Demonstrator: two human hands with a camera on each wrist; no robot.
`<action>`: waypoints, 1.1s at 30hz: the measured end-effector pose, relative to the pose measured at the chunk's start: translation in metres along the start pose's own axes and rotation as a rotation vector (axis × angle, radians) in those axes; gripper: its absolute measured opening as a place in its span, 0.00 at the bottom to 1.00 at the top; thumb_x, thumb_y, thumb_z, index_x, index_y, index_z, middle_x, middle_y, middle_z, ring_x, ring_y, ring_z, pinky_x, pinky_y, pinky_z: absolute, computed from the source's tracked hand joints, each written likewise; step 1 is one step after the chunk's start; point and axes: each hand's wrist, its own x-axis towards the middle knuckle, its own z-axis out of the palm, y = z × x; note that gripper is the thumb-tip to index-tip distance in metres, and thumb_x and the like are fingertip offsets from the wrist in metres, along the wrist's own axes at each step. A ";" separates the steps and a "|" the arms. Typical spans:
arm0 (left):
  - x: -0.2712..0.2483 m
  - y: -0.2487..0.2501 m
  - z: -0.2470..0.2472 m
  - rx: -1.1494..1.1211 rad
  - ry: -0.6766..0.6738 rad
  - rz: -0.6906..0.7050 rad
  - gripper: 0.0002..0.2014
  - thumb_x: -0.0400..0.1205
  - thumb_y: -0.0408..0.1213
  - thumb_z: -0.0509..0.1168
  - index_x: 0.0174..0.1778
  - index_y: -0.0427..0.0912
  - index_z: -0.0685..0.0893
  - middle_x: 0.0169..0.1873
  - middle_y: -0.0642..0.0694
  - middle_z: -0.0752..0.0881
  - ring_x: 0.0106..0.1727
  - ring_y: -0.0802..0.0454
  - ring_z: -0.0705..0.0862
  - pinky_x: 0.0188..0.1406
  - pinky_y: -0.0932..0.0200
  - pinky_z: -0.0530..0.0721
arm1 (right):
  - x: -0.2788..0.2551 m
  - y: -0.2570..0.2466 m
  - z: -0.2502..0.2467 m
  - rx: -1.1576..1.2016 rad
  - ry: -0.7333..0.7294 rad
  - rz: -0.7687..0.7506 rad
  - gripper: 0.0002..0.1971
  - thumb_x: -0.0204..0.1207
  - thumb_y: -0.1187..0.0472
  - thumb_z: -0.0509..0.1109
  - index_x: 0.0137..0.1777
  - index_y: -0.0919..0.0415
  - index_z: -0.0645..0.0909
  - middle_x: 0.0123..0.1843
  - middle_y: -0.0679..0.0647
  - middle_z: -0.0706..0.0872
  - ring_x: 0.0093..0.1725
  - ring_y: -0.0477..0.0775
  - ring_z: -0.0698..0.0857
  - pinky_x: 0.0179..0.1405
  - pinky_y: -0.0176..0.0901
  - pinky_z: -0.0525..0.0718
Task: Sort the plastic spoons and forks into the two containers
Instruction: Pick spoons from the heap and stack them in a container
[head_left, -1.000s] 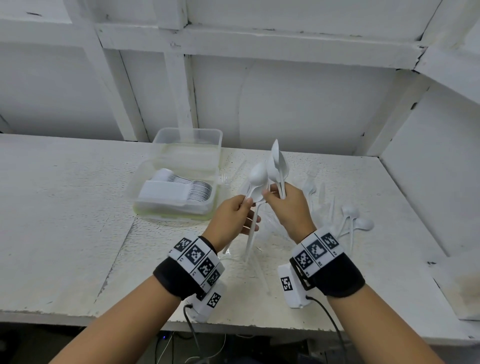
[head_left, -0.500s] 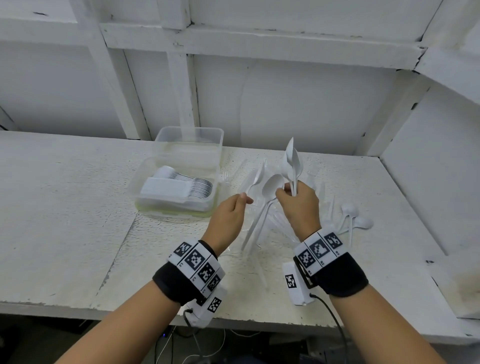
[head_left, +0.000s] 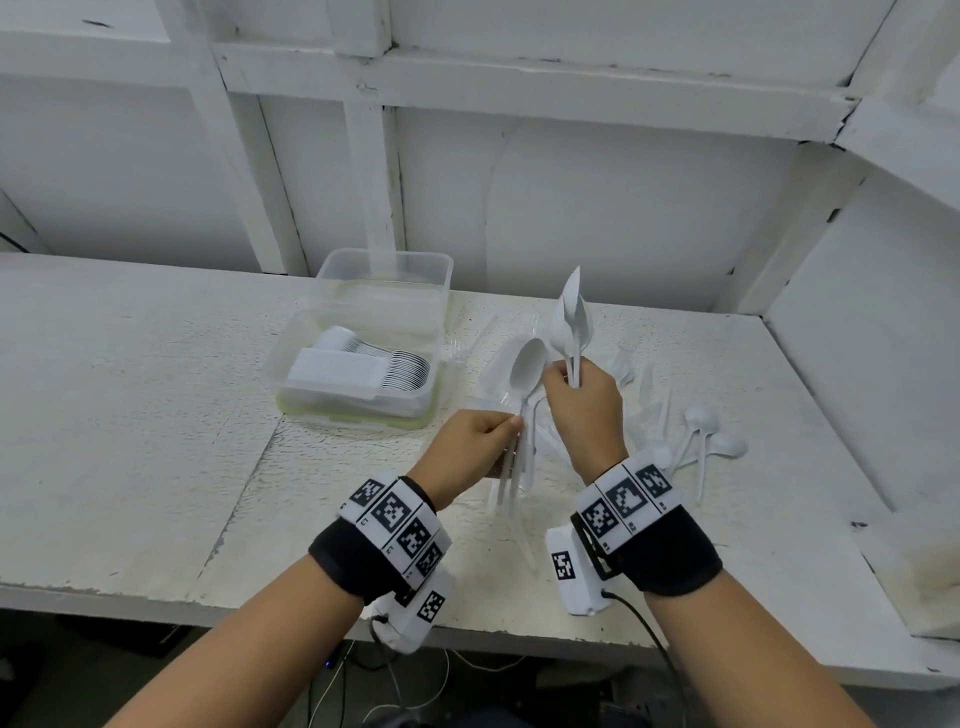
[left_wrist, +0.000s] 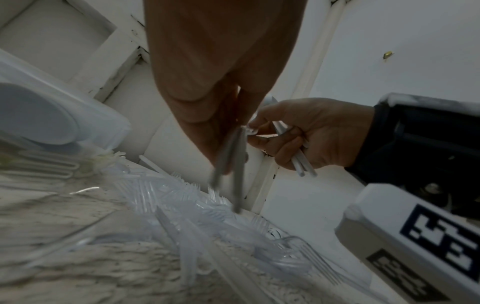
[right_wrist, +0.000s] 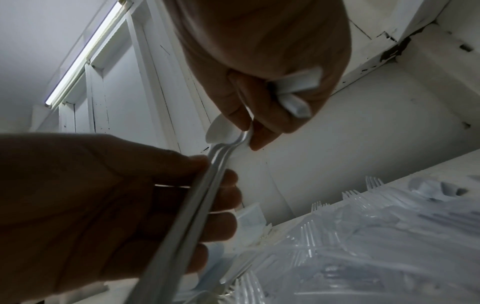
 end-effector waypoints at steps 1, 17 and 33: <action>0.000 0.001 0.000 -0.043 -0.026 -0.022 0.16 0.86 0.36 0.57 0.52 0.27 0.85 0.39 0.38 0.88 0.36 0.49 0.89 0.46 0.53 0.89 | -0.001 0.000 0.001 0.019 -0.007 0.001 0.18 0.80 0.60 0.61 0.28 0.56 0.65 0.26 0.48 0.69 0.27 0.46 0.67 0.28 0.37 0.67; -0.003 0.014 -0.010 -0.436 -0.267 -0.223 0.12 0.85 0.34 0.58 0.46 0.34 0.85 0.38 0.40 0.90 0.37 0.49 0.89 0.45 0.56 0.88 | 0.001 0.004 0.008 0.134 -0.054 -0.140 0.05 0.79 0.55 0.67 0.50 0.55 0.78 0.42 0.46 0.84 0.46 0.45 0.84 0.47 0.36 0.81; 0.000 0.015 -0.009 -0.512 -0.230 -0.259 0.13 0.87 0.37 0.51 0.47 0.38 0.81 0.33 0.42 0.87 0.37 0.48 0.88 0.43 0.55 0.86 | 0.011 0.008 0.008 -0.059 -0.064 -0.215 0.08 0.82 0.55 0.62 0.46 0.60 0.72 0.30 0.46 0.74 0.27 0.43 0.74 0.30 0.35 0.75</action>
